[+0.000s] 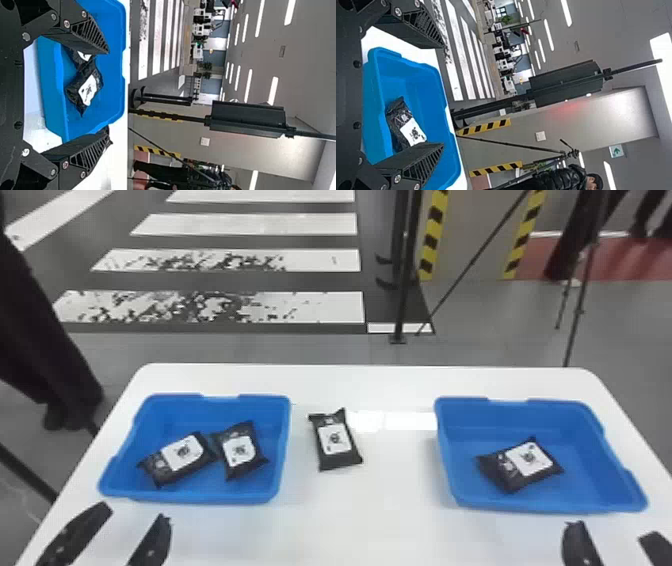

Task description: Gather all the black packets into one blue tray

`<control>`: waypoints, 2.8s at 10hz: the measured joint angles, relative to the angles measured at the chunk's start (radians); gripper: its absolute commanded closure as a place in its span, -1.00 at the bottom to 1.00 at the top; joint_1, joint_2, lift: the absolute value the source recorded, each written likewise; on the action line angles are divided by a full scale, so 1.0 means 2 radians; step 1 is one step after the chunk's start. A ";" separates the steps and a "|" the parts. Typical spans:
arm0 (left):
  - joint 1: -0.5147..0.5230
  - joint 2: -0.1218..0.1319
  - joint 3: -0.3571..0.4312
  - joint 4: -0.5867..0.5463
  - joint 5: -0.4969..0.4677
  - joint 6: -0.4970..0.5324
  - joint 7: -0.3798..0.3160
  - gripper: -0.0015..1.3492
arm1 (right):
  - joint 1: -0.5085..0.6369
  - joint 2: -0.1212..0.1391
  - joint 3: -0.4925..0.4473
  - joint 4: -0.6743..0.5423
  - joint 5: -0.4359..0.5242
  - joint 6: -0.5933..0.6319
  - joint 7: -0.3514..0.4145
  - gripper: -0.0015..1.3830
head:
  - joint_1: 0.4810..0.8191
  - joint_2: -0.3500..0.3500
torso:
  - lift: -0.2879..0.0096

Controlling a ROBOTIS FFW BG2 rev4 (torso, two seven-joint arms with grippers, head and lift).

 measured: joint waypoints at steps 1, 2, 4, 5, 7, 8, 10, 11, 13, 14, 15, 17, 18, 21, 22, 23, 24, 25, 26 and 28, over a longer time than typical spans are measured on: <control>0.000 0.000 0.000 0.000 0.000 0.000 0.000 -0.55 | 0.000 0.000 0.000 0.000 0.000 0.000 0.000 -0.78 | 0.27 0.09 | 0.20; 0.000 0.000 0.001 0.000 0.000 0.001 0.000 -0.55 | 0.000 0.000 0.001 0.001 0.000 0.000 0.000 -0.78 | 0.27 0.10 | 0.20; 0.001 0.000 0.002 0.000 0.001 0.001 0.000 -0.55 | -0.001 0.000 0.003 0.002 -0.001 0.000 0.000 -0.78 | 0.27 0.11 | 0.20; 0.000 0.001 0.000 0.000 0.001 0.001 0.000 -0.55 | -0.001 0.000 0.003 0.002 -0.001 0.000 0.000 -0.78 | 0.27 0.11 | 0.20; -0.003 0.004 -0.005 0.000 -0.003 0.004 0.000 -0.55 | -0.002 0.000 0.004 0.005 -0.002 0.000 0.000 -0.78 | 0.27 0.08 | 0.20; -0.007 0.006 -0.007 -0.001 -0.008 0.011 0.000 -0.55 | -0.005 0.000 0.006 0.007 -0.002 0.000 0.000 -0.78 | 0.27 0.07 | 0.20; -0.030 0.016 -0.012 -0.001 -0.028 0.042 -0.004 -0.55 | -0.013 0.000 0.011 0.015 -0.004 0.000 0.000 -0.78 | 0.27 0.04 | 0.20; -0.054 0.024 -0.019 0.000 -0.052 0.065 -0.010 -0.55 | -0.016 0.000 0.013 0.018 -0.004 0.000 0.000 -0.78 | 0.27 0.02 | 0.20; -0.113 0.033 -0.032 0.015 -0.099 0.097 -0.025 -0.55 | -0.019 0.000 0.014 0.020 -0.007 0.000 0.000 -0.78 | 0.27 -0.06 | 0.20; -0.144 0.036 -0.044 0.032 -0.113 0.112 -0.031 -0.56 | -0.021 0.000 0.015 0.021 -0.008 0.000 0.000 -0.78 | 0.27 -0.10 | 0.20; -0.180 0.044 -0.068 0.061 -0.120 0.122 -0.039 -0.56 | -0.022 0.000 0.015 0.022 -0.009 0.000 0.000 -0.78 | 0.27 -0.15 | 0.20; -0.272 0.068 -0.136 0.145 -0.123 0.114 -0.063 -0.56 | -0.024 0.000 0.015 0.024 -0.010 0.000 0.000 -0.78 | 0.27 -0.43 | 0.20; -0.313 0.074 -0.165 0.179 -0.125 0.115 -0.065 -0.56 | -0.025 0.000 0.015 0.025 -0.012 0.000 0.000 -0.78 | 0.27 -0.53 | 0.20; -0.419 0.084 -0.247 0.253 -0.151 0.175 -0.068 -0.56 | -0.026 -0.001 0.015 0.027 -0.017 0.000 0.002 -0.77 | 0.27 -0.72 | 0.20; -0.449 0.086 -0.267 0.268 -0.166 0.202 -0.069 -0.56 | -0.027 -0.001 0.015 0.029 -0.018 0.000 0.003 -0.77 | 0.27 -0.76 | 0.20; -0.474 0.087 -0.283 0.279 -0.179 0.228 -0.069 -0.56 | -0.029 -0.001 0.015 0.031 -0.020 0.000 0.005 -0.77 | 0.27 -0.78 | 0.20; -0.495 0.087 -0.298 0.295 -0.187 0.250 -0.069 -0.58 | -0.030 -0.001 0.015 0.032 -0.021 0.000 0.005 -0.77 | 0.27 -0.78 | 0.20; -0.516 0.088 -0.315 0.314 -0.191 0.272 -0.072 -0.59 | -0.032 -0.001 0.015 0.033 -0.022 0.000 0.006 -0.77 | 0.27 -0.80 | 0.20; -0.541 0.087 -0.333 0.341 -0.199 0.286 -0.081 -0.60 | -0.033 -0.001 0.015 0.035 -0.023 0.000 0.006 -0.77 | 0.27 -0.82 | 0.20; -0.583 0.087 -0.359 0.388 -0.218 0.295 -0.087 -0.61 | -0.036 -0.001 0.016 0.039 -0.024 0.000 0.008 -0.77 | 0.27 -0.81 | 0.20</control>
